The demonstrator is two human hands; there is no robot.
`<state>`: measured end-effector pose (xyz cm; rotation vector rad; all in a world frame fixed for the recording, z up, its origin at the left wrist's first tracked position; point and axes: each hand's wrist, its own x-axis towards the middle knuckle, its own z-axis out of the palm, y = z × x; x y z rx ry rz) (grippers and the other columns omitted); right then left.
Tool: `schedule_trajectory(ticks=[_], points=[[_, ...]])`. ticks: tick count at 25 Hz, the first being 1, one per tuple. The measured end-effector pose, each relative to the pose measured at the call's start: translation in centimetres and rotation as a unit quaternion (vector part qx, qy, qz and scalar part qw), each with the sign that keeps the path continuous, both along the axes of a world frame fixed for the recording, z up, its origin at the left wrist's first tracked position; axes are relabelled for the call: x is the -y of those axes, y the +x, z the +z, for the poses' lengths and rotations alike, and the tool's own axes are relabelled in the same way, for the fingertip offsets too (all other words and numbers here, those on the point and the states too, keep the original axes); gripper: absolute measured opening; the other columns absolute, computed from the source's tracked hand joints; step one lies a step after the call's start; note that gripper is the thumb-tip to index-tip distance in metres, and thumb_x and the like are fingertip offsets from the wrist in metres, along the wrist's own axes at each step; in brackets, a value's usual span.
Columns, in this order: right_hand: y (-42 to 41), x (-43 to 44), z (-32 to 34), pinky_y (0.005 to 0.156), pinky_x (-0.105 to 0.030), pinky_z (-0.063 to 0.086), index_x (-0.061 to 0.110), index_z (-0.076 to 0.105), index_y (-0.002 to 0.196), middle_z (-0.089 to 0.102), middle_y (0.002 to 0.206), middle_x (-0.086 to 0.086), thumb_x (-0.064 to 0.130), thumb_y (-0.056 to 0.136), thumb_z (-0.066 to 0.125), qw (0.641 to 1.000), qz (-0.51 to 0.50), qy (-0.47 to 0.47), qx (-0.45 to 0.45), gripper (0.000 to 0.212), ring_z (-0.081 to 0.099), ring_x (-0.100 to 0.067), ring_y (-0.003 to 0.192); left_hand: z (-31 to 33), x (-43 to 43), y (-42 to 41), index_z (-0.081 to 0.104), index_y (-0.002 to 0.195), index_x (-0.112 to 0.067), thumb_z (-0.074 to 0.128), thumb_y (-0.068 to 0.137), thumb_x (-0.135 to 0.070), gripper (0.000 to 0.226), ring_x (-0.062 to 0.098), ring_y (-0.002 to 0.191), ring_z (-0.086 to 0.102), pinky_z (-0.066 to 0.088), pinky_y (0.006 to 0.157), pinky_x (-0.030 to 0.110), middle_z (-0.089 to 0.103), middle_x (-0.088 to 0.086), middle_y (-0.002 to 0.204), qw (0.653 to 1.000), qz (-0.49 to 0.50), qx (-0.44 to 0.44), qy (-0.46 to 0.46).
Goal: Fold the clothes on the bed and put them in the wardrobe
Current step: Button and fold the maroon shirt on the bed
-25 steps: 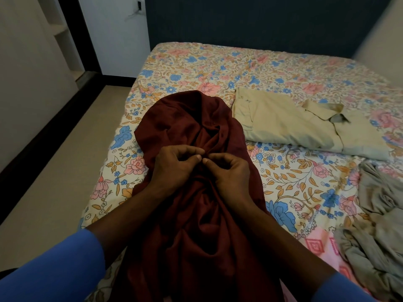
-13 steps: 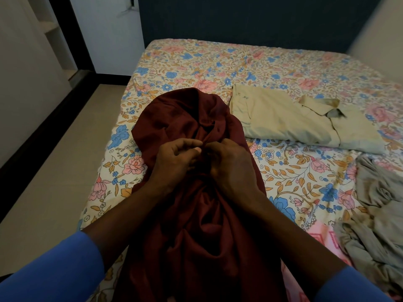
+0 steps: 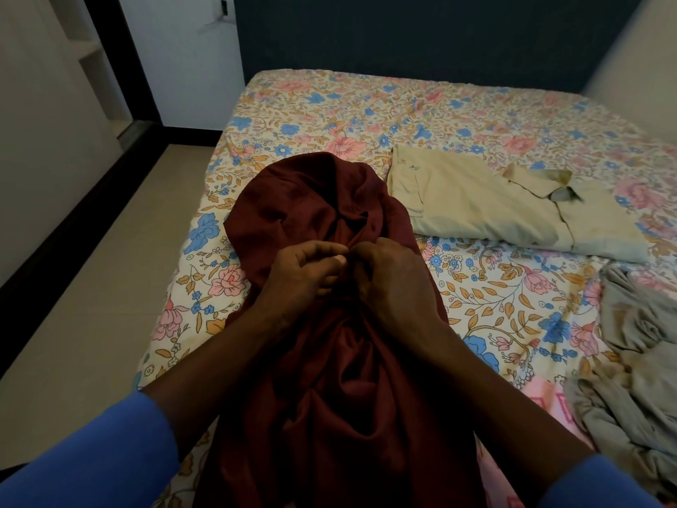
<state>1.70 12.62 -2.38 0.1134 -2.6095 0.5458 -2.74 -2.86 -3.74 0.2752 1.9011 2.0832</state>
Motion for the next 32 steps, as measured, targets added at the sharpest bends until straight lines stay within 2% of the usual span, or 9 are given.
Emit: schedule_trajectory(ticks=[4, 8, 11, 14, 17, 21, 25, 28, 32], points=[[0.1, -0.4, 0.6, 0.069, -0.034, 0.060, 0.024, 0.079, 0.096, 0.074, 0.081, 0.008, 0.019, 0.092, 0.064, 0.989, -0.003, -0.141, 0.037, 0.016, 0.068, -0.005, 0.071, -0.1, 0.0, -0.1, 0.075, 0.112, -0.008, 0.069, 0.096, -0.010, 0.018, 0.021, 0.088, 0.077, 0.057, 0.069, 0.023, 0.079, 0.011, 0.099, 1.000, -0.006, 0.021, 0.016], [0.6, -0.4, 1.0, 0.068, -0.030, 0.063, 0.022, 0.080, 0.092, 0.075, 0.079, 0.011, 0.012, 0.089, 0.073, 0.962, -0.008, -0.270, 0.049, 0.013, 0.072, -0.003, 0.072, 0.1, 0.0, -0.1, 0.076, 0.110, -0.007, 0.074, 0.091, -0.011, 0.019, 0.021, 0.089, 0.077, 0.059, 0.070, 0.025, 0.079, 0.010, 0.099, 0.998, 0.006, 0.045, 0.049], [1.0, 0.1, 0.6, 0.069, -0.031, 0.061, 0.022, 0.079, 0.094, 0.074, 0.086, 0.011, 0.018, 0.090, 0.075, 0.966, -0.006, -0.260, -0.010, 0.007, 0.071, -0.005, 0.077, 0.2, -0.1, -0.1, 0.076, 0.107, -0.008, 0.077, 0.087, -0.010, 0.020, 0.026, 0.092, 0.077, 0.060, 0.072, 0.030, 0.078, 0.013, 0.102, 0.993, 0.001, 0.068, 0.099], [1.5, 0.4, 0.2, 0.070, -0.030, 0.059, 0.019, 0.076, 0.096, 0.072, 0.089, 0.011, 0.014, 0.089, 0.076, 0.970, 0.001, -0.228, -0.081, 0.009, 0.069, -0.004, 0.080, 0.4, -0.3, -0.1, 0.076, 0.104, -0.008, 0.076, 0.087, -0.003, 0.018, 0.025, 0.089, 0.077, 0.060, 0.070, 0.029, 0.078, 0.015, 0.100, 0.990, -0.002, 0.074, 0.123], [1.5, 0.5, 0.3, 0.077, -0.031, 0.062, 0.020, 0.075, 0.105, 0.076, 0.093, 0.012, 0.012, 0.091, 0.075, 0.950, 0.009, -0.306, -0.052, 0.016, 0.073, -0.004, 0.089, 0.4, -0.3, -0.2, 0.076, 0.103, -0.006, 0.075, 0.087, -0.001, 0.017, 0.025, 0.089, 0.077, 0.060, 0.072, 0.028, 0.078, 0.016, 0.100, 0.988, 0.010, 0.063, 0.140], [1.3, 0.3, 0.3, 0.084, -0.042, 0.064, 0.018, 0.077, 0.109, 0.079, 0.096, 0.006, 0.012, 0.091, 0.077, 0.913, 0.003, -0.407, 0.014, 0.019, 0.076, -0.010, 0.092, 0.3, -0.5, -0.3, 0.078, 0.101, -0.006, 0.080, 0.083, -0.012, 0.019, 0.027, 0.089, 0.076, 0.059, 0.074, 0.030, 0.077, 0.019, 0.100, 0.987, 0.013, 0.052, 0.150], [1.5, 0.3, 0.1, 0.084, -0.045, 0.064, 0.018, 0.077, 0.108, 0.079, 0.095, 0.004, 0.016, 0.091, 0.077, 0.904, 0.001, -0.426, 0.037, 0.017, 0.076, -0.013, 0.091, 0.1, -0.6, -0.4, 0.077, 0.100, -0.007, 0.079, 0.085, -0.004, 0.016, 0.024, 0.085, 0.077, 0.059, 0.071, 0.029, 0.078, 0.016, 0.096, 0.990, 0.022, 0.043, 0.132], [1.6, 0.4, 0.6, 0.083, -0.039, 0.064, 0.020, 0.078, 0.106, 0.079, 0.093, 0.006, 0.027, 0.091, 0.079, 0.906, -0.002, -0.421, 0.049, 0.017, 0.076, -0.009, 0.090, 0.1, -0.5, -0.3, 0.076, 0.101, -0.007, 0.077, 0.087, -0.001, 0.016, 0.024, 0.085, 0.077, 0.060, 0.070, 0.028, 0.079, 0.015, 0.093, 0.991, 0.037, 0.033, 0.120], [1.4, -0.4, 1.0, 0.080, -0.023, 0.061, 0.024, 0.078, 0.108, 0.077, 0.095, 0.014, 0.029, 0.094, 0.075, 0.968, -0.003, -0.249, 0.038, 0.016, 0.071, 0.003, 0.088, 0.0, -0.5, -0.3, 0.075, 0.108, -0.005, 0.074, 0.089, 0.001, 0.021, 0.028, 0.093, 0.077, 0.061, 0.077, 0.031, 0.078, 0.016, 0.100, 0.993, 0.020, 0.019, 0.111]])
